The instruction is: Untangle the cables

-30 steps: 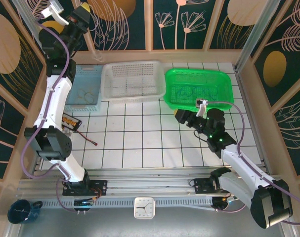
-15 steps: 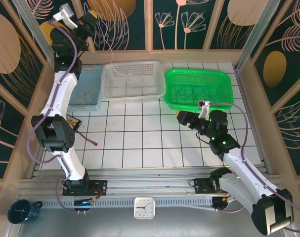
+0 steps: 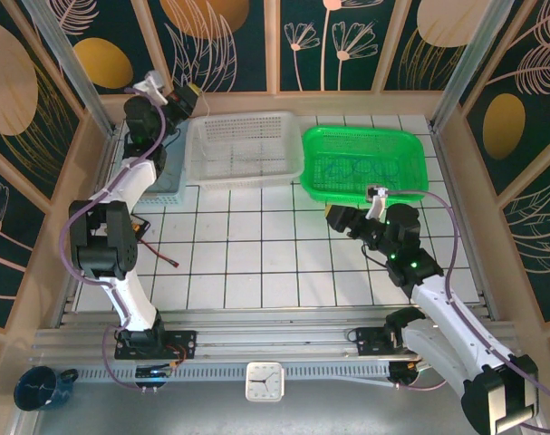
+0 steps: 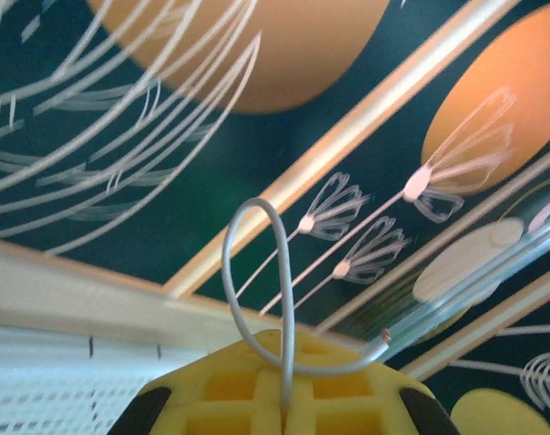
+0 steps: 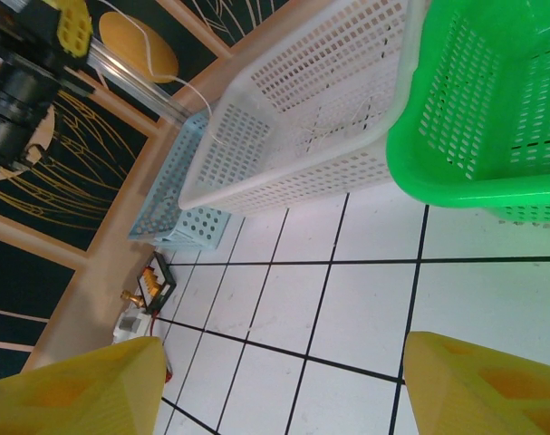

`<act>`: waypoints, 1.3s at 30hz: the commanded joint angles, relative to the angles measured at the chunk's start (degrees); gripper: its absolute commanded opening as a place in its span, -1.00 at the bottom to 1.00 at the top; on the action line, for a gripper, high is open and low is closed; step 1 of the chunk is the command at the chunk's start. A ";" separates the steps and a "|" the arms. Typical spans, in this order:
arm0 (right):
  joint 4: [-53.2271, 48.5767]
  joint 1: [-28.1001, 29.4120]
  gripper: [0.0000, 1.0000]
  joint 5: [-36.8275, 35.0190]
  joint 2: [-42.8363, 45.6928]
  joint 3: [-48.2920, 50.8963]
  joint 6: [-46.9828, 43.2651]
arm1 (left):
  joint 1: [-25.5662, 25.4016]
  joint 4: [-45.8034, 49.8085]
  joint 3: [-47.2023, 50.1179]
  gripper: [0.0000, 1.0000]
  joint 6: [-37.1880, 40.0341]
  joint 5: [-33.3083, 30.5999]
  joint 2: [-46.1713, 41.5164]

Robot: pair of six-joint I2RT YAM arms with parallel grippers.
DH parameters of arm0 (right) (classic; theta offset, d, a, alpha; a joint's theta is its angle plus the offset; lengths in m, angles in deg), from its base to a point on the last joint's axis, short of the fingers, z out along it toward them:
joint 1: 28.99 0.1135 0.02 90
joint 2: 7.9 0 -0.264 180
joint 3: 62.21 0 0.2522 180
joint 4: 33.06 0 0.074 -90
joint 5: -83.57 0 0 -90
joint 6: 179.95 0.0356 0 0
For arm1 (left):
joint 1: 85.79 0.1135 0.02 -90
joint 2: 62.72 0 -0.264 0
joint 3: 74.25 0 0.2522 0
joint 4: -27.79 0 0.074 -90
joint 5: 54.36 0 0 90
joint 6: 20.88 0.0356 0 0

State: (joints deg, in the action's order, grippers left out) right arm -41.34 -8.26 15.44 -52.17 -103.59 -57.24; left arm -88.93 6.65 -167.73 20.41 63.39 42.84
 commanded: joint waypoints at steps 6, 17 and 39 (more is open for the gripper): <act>-1.82 -0.46 0.42 -3.03 1.28 -1.83 -2.98 | -6.53 5.10 5.02 0.25 12.93 1.85 -5.42; -5.50 -1.20 0.84 -8.91 2.61 -2.35 -5.13 | -6.53 9.36 14.16 0.98 16.98 -4.40 -18.05; 33.50 -8.48 0.99 -50.88 -17.56 11.56 -26.27 | -6.44 -16.33 68.07 0.98 39.06 -56.83 -54.59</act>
State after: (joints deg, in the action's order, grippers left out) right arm -22.81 -15.52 -31.53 -65.85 -94.17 -77.24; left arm -95.55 0.21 -102.10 52.13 17.42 -14.73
